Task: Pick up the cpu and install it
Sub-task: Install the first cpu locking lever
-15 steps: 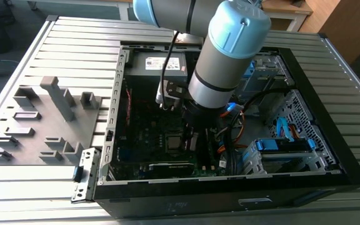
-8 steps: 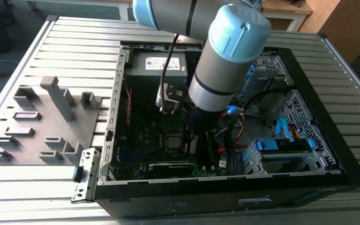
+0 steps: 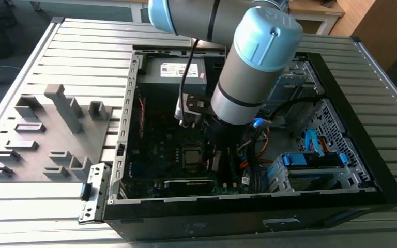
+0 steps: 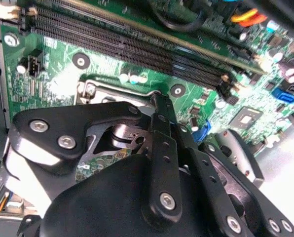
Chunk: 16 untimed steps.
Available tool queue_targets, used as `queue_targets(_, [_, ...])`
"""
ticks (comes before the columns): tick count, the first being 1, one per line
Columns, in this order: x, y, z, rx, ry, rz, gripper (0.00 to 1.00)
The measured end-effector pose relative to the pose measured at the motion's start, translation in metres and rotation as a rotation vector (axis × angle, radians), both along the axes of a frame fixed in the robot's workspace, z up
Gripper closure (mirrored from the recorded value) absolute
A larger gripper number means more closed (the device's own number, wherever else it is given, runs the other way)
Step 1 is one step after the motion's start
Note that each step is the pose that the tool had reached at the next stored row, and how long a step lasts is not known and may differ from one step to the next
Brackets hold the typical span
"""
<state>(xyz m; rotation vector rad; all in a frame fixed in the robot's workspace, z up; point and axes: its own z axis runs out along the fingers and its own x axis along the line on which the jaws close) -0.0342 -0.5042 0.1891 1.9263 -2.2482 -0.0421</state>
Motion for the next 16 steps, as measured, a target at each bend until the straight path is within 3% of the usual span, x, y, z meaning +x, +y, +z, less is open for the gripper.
queue_targets(5, [0.0035, -0.0007, -0.0006, 0.0015, 0.0000, 0.000, 0.89])
queue_targets(12, [0.0036, -0.0080, -0.0008, 0.0071, -0.0001, 0.001, 0.89])
queue_targets(16, [0.0060, -0.0087, -0.0011, 0.0109, 0.0001, 0.003, 0.89])
